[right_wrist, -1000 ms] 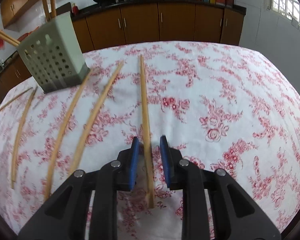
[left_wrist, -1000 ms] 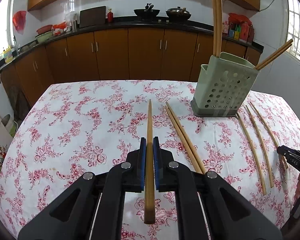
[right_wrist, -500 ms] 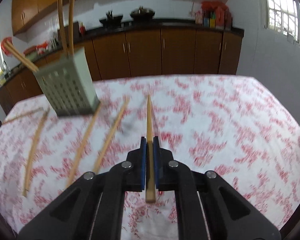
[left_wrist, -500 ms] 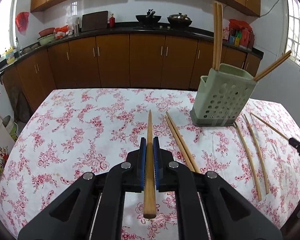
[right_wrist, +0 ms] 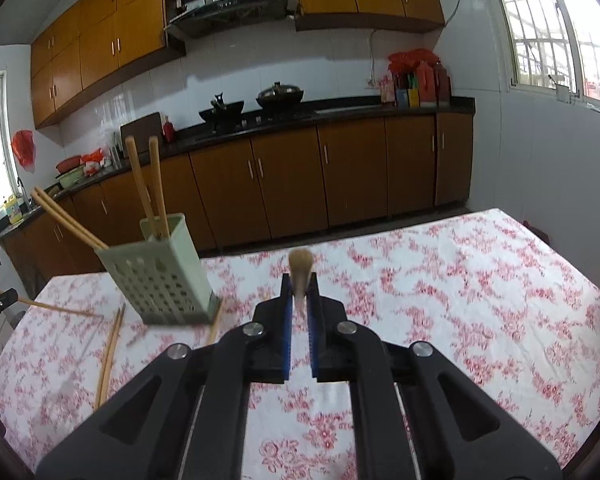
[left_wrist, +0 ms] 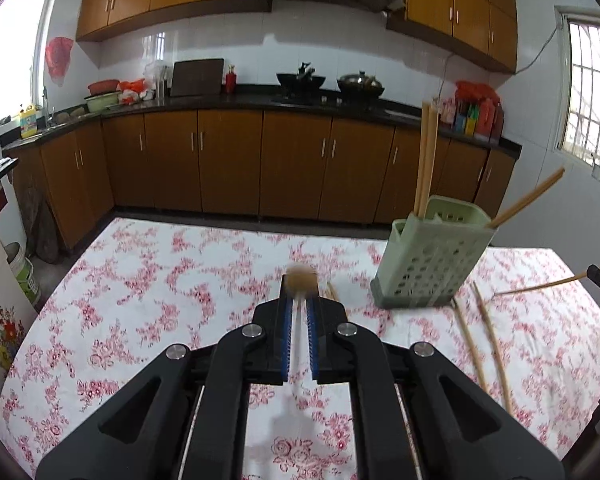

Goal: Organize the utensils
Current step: 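Lift both held chopsticks and carry them above the green holder, then lower the chopsticks into the green holder and open both grippers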

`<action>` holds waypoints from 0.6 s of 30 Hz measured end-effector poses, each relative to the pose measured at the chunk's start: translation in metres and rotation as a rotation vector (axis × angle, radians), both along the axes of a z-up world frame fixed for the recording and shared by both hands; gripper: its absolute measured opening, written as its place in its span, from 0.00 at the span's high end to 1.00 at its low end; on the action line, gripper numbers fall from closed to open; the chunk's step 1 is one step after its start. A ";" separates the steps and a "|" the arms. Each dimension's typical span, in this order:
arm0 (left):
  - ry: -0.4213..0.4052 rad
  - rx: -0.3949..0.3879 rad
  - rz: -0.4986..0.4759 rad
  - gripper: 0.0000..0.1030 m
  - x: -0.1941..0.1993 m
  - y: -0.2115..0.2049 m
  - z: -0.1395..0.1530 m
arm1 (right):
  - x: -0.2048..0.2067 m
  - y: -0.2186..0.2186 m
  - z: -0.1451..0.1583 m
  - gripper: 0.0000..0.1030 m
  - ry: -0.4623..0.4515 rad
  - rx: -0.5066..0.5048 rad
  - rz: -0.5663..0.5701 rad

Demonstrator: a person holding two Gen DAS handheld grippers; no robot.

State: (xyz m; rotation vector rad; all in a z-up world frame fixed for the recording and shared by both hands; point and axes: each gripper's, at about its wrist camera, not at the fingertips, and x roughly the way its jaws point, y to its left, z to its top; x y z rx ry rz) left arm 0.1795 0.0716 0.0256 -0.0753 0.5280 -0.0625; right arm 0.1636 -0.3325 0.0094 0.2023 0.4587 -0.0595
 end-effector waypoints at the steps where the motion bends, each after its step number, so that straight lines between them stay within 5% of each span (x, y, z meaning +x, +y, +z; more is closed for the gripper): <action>1: -0.004 -0.001 0.001 0.93 -0.001 0.000 0.001 | 0.001 0.000 0.002 0.92 -0.005 0.002 0.000; 11: -0.033 0.013 0.002 0.93 -0.001 0.001 0.013 | 0.004 0.005 0.020 0.92 -0.039 0.002 0.018; 18: -0.079 0.033 -0.046 0.93 -0.009 -0.013 0.044 | -0.002 0.012 0.060 0.93 -0.092 -0.011 0.069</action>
